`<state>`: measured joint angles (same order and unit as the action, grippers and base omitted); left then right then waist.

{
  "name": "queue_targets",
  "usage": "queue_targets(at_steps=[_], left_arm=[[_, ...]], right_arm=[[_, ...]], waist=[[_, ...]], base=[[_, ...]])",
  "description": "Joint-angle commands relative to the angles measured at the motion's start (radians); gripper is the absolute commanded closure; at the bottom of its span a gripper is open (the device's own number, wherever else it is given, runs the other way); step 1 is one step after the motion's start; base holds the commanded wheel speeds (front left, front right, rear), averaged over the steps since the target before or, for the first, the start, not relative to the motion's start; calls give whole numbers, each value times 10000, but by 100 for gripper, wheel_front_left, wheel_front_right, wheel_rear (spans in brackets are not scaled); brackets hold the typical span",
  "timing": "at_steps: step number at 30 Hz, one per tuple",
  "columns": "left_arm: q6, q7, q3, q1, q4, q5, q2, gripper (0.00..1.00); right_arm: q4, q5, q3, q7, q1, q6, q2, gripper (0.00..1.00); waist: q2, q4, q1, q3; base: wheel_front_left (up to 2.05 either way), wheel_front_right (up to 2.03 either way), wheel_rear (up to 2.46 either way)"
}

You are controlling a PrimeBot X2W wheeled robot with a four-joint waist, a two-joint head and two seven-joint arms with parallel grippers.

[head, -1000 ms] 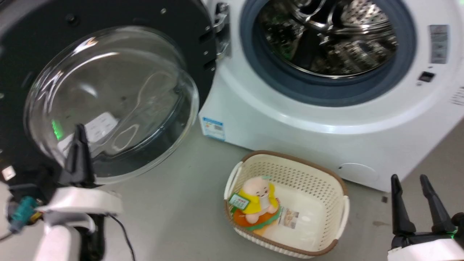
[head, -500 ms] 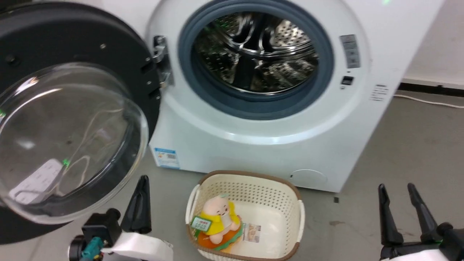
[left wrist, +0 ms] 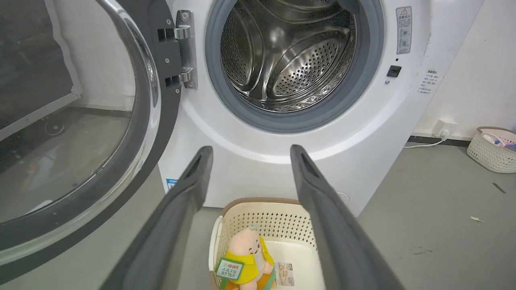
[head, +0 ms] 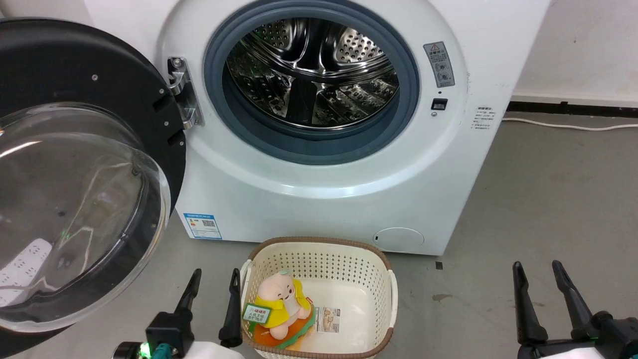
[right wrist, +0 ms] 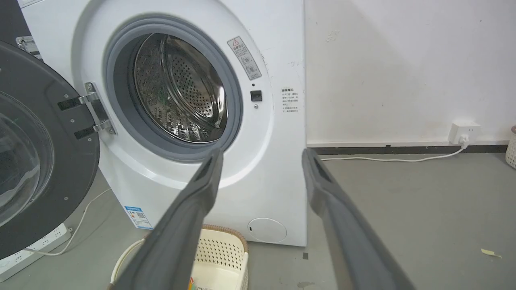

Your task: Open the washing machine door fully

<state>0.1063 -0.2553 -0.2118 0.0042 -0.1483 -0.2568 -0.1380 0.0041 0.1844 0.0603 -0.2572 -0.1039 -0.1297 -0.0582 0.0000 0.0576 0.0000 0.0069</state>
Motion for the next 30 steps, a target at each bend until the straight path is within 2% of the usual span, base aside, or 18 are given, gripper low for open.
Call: queue_targets(at_steps=[1,12,19,20,30], left_arm=[[-51,-53,-72,161,-108,161,-17,0],[-141,-63,85,139,239,506,123,0],[-363,-63,234,178,430,480,295,0],[-317,-5,219,70,409,490,296,100],[-371,192,366,61,486,646,334,100]], right_arm=[[71,-23,15,-43,-104,-10,63,0],[239,-8,17,-44,-65,-10,77,0],[399,1,-8,-45,-13,-10,78,0],[370,-1,-8,3,7,0,31,100],[339,-140,-47,197,88,-1,33,100]], waist=[[0,-16,0,24],[0,29,0,52],[0,35,0,23],[0,35,0,21],[0,-12,0,13]], base=[[0,0,0],[0,0,0],[0,0,0],[0,0,0],[0,0,0]])
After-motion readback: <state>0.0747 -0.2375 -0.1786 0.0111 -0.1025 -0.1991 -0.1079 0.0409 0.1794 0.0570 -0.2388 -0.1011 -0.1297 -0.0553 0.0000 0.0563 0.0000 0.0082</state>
